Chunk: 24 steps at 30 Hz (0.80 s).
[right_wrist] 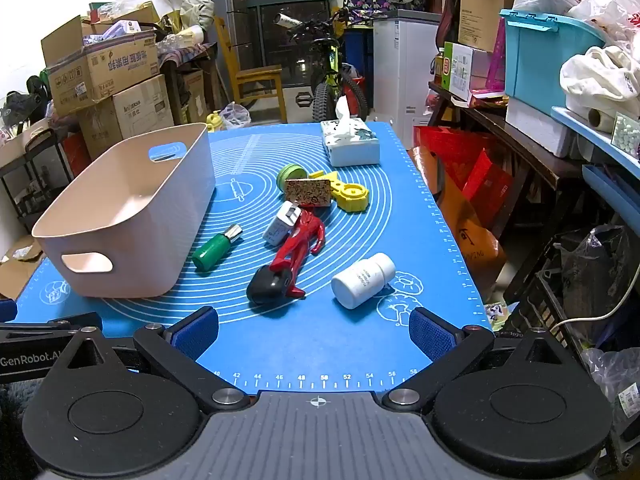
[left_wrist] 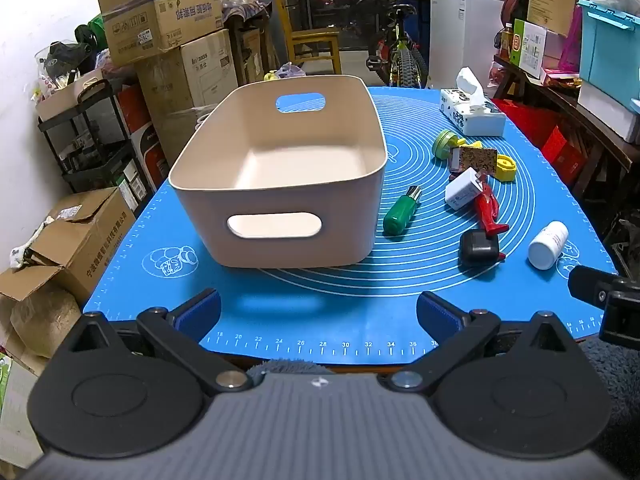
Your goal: Organize rigid objects
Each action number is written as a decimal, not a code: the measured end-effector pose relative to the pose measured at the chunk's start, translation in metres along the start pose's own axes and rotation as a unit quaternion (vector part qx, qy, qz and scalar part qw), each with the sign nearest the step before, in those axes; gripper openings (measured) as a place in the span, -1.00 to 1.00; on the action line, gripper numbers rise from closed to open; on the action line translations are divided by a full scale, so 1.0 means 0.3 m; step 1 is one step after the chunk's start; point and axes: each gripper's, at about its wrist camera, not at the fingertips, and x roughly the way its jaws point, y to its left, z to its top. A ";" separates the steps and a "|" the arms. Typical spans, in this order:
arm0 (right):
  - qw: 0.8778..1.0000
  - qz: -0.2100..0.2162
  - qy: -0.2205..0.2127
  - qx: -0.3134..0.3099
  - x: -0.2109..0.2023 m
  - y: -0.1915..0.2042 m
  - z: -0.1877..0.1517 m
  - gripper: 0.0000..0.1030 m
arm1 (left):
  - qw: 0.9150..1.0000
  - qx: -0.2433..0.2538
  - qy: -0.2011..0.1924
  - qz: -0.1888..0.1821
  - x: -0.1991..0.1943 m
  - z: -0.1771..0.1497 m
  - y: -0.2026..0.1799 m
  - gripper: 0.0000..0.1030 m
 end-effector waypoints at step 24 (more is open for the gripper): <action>1.000 0.002 -0.002 0.001 -0.008 -0.002 0.008 0.95 | 1.000 0.000 0.001 0.002 0.001 0.001 0.001 1.00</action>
